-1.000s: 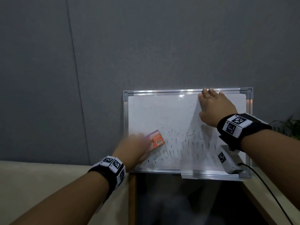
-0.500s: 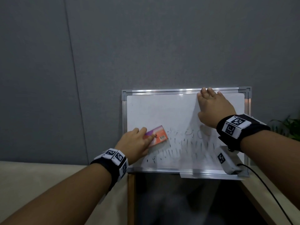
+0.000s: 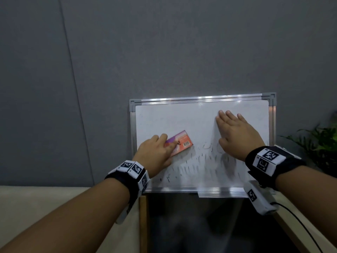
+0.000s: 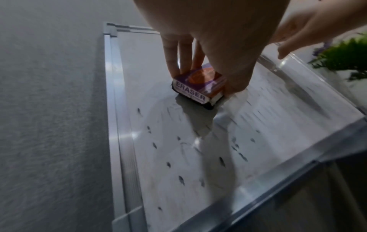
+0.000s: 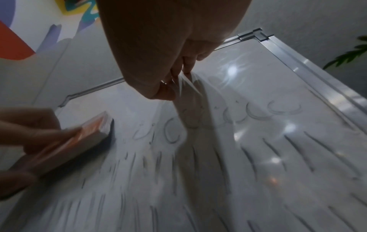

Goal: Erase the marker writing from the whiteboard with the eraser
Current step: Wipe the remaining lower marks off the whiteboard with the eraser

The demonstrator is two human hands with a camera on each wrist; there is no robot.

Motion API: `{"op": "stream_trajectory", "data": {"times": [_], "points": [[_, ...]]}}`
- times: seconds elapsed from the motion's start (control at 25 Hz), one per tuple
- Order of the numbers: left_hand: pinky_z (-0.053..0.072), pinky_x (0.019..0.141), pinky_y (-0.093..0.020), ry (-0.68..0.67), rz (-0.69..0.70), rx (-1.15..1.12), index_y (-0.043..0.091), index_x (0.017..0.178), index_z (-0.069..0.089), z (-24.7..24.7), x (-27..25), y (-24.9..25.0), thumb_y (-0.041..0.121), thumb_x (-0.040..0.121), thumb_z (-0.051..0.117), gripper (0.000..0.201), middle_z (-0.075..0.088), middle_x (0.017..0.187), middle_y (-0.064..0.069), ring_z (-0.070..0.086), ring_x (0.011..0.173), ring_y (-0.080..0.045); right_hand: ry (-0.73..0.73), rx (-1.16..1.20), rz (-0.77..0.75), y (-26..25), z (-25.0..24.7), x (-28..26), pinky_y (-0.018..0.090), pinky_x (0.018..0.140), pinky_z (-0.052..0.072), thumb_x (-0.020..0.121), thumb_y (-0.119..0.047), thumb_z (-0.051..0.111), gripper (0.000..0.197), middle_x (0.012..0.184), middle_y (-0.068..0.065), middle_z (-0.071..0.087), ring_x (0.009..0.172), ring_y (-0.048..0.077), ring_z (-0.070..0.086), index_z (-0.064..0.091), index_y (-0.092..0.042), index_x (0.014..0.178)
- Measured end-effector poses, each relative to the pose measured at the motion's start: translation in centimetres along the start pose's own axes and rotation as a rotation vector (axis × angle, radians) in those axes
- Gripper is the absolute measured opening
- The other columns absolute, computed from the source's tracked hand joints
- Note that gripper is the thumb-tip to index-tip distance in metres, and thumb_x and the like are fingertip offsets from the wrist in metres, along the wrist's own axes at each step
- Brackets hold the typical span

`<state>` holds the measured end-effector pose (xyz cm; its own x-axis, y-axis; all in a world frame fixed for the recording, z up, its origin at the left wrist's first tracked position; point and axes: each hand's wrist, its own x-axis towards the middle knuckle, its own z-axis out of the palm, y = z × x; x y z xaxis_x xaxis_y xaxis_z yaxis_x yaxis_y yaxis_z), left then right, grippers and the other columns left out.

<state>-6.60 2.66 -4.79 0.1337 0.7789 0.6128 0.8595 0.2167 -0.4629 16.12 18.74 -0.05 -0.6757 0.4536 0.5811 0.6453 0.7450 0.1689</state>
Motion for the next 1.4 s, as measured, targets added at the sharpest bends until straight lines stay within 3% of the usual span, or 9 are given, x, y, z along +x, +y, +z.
{"op": "stream_trajectory", "data": {"times": [0.12,0.36,0.6,0.84,1.04,1.12,1.2,1.28,1.4], "points": [[0.040,0.051,-0.032,-0.009,0.106,0.012,0.016,0.123,0.058,0.6,-0.3,0.9,0.038,0.072,0.073,0.057,0.054,0.093,-0.009,0.051,0.071,-0.024,-0.031,-0.006,-0.008,0.0,0.0,0.1,0.035,0.118,0.002,0.089,-0.026,0.043,0.071,0.160,0.005,0.004,0.147,0.020,0.005,0.011,-0.012,0.151],[0.038,0.052,-0.032,0.050,-0.025,-0.005,0.016,0.125,0.058,-0.3,0.9,-0.2,0.038,0.075,0.072,0.056,0.052,0.093,-0.010,0.049,0.071,-0.024,-0.067,-0.007,-0.013,0.3,-0.4,0.0,0.036,0.118,0.001,0.090,-0.030,0.044,0.074,0.160,0.003,0.000,0.147,0.018,0.002,0.006,-0.015,0.152],[0.040,0.058,-0.035,0.033,0.200,0.040,0.019,0.126,0.057,1.0,0.2,1.6,0.031,0.071,0.076,0.061,0.055,0.097,-0.011,0.049,0.075,-0.025,-0.071,0.025,-0.013,0.2,-0.6,0.1,0.035,0.117,0.000,0.090,-0.031,0.045,0.075,0.160,0.002,0.000,0.146,0.018,0.001,0.006,-0.015,0.152],[0.036,0.058,-0.034,0.134,0.021,0.017,0.017,0.124,0.058,-0.3,2.7,1.2,0.030,0.072,0.075,0.056,0.052,0.091,-0.010,0.046,0.072,-0.026,-0.032,0.127,-0.012,0.1,-0.4,-1.8,0.030,0.115,-0.004,0.092,-0.031,0.045,0.070,0.159,-0.002,0.007,0.146,0.014,0.003,0.011,-0.018,0.152],[0.034,0.059,-0.033,0.092,0.173,-0.001,0.019,0.124,0.059,1.0,2.1,3.8,0.029,0.072,0.074,0.055,0.052,0.091,-0.008,0.047,0.074,-0.025,-0.050,0.143,-0.032,0.2,1.1,-3.4,0.029,0.115,-0.003,0.091,-0.031,0.046,0.069,0.159,-0.002,0.010,0.146,0.014,0.006,0.014,-0.019,0.151],[0.037,0.059,-0.034,0.080,0.178,-0.016,0.020,0.124,0.059,1.5,1.7,4.6,0.029,0.074,0.073,0.053,0.053,0.092,-0.008,0.047,0.074,-0.024,-0.031,0.184,-0.053,0.2,1.4,-4.2,0.027,0.116,0.003,0.091,-0.030,0.048,0.065,0.157,-0.002,0.020,0.145,0.015,0.012,0.023,-0.019,0.150],[0.038,0.058,-0.034,0.109,0.144,-0.024,0.020,0.124,0.059,1.2,2.1,4.6,0.029,0.075,0.072,0.051,0.053,0.090,-0.008,0.047,0.073,-0.024,0.044,0.256,-0.048,0.2,1.5,-4.9,0.030,0.112,0.024,0.089,-0.025,0.051,0.055,0.146,-0.001,0.044,0.139,0.016,0.030,0.041,-0.018,0.143],[0.038,0.057,-0.035,0.139,0.082,-0.028,0.018,0.124,0.058,0.6,3.2,4.1,0.029,0.074,0.073,0.053,0.052,0.089,-0.009,0.047,0.072,-0.026,0.140,0.319,-0.015,0.4,1.3,-5.4,0.033,0.095,0.046,0.087,-0.020,0.054,0.044,0.119,-0.001,0.066,0.120,0.016,0.047,0.057,-0.016,0.130],[0.039,0.057,-0.035,0.148,0.025,-0.020,0.017,0.127,0.055,-0.2,4.4,3.4,0.030,0.075,0.072,0.056,0.052,0.091,-0.010,0.046,0.072,-0.026,0.189,0.339,0.024,0.6,1.4,-5.7,0.033,0.078,0.051,0.084,-0.018,0.056,0.034,0.095,0.000,0.071,0.099,0.016,0.053,0.067,-0.012,0.117]]}}
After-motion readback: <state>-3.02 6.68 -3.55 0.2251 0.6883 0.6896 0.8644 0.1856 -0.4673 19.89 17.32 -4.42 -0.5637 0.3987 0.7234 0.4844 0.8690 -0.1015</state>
